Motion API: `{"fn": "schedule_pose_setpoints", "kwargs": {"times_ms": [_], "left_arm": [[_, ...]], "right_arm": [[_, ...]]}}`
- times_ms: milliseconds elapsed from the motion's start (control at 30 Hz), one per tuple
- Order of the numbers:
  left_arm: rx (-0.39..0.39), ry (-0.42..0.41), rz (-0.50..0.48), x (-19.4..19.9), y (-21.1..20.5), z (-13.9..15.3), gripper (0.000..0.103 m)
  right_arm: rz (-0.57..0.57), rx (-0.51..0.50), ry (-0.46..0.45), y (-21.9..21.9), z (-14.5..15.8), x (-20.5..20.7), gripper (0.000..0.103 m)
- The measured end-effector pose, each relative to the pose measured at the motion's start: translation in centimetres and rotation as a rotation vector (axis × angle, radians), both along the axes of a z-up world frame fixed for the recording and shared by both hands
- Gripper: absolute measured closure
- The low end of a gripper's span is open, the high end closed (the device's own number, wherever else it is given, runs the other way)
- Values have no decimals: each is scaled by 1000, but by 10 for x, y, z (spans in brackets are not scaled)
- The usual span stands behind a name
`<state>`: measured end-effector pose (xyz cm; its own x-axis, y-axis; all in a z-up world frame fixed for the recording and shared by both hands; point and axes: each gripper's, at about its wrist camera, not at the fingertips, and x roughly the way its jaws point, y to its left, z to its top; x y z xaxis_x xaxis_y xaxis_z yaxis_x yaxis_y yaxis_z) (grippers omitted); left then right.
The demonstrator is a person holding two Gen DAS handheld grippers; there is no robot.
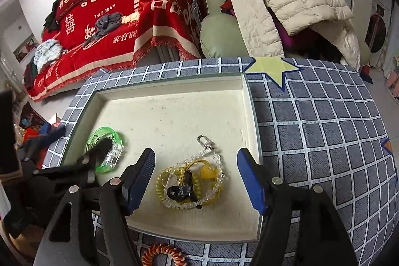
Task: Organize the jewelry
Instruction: 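Open both tools to release the keychain and crystal chain in the tray, then withdraw both open tools from the tray back over the tablecloth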
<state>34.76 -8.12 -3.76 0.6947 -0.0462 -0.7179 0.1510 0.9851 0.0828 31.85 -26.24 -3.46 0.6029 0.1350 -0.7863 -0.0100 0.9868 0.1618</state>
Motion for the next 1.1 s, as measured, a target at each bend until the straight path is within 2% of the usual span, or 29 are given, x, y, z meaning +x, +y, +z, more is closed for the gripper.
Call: {"fn": "schedule_pose_setpoints", "kwargs": {"times_ms": [133,167,200,300,400,467,700,833,1000,1100], "left_arm": [[-5,-4,-4,-2,0,6,0],[-7,-6,-4,-2,1,7,0],[-10,-6,-4,-3,2,8,0],[-22,-4,0,-6,6,11,0],[-34,-3,1,-12,11,14,0],[-32,-7,2,-15,12,16,0],[-49,6,4,-25,18,23,0],[-24,0,13,-32,21,23,0],[-49,9,-1,-37,26,22,0],[-48,14,-3,-41,27,21,0]], "right_arm": [[-7,-11,3,0,1,-3,29],[-8,-10,0,0,2,-4,28],[-9,-16,-6,0,3,-5,22],[-22,-31,-37,0,9,-12,20],[-37,-6,-60,-3,14,-18,1],[-45,12,-99,-5,20,-25,0],[-38,-6,-136,-1,31,-35,0],[-23,-23,-113,3,30,-37,0],[-2,-41,-41,10,22,-36,0],[1,-59,-28,13,19,-38,0]]}}
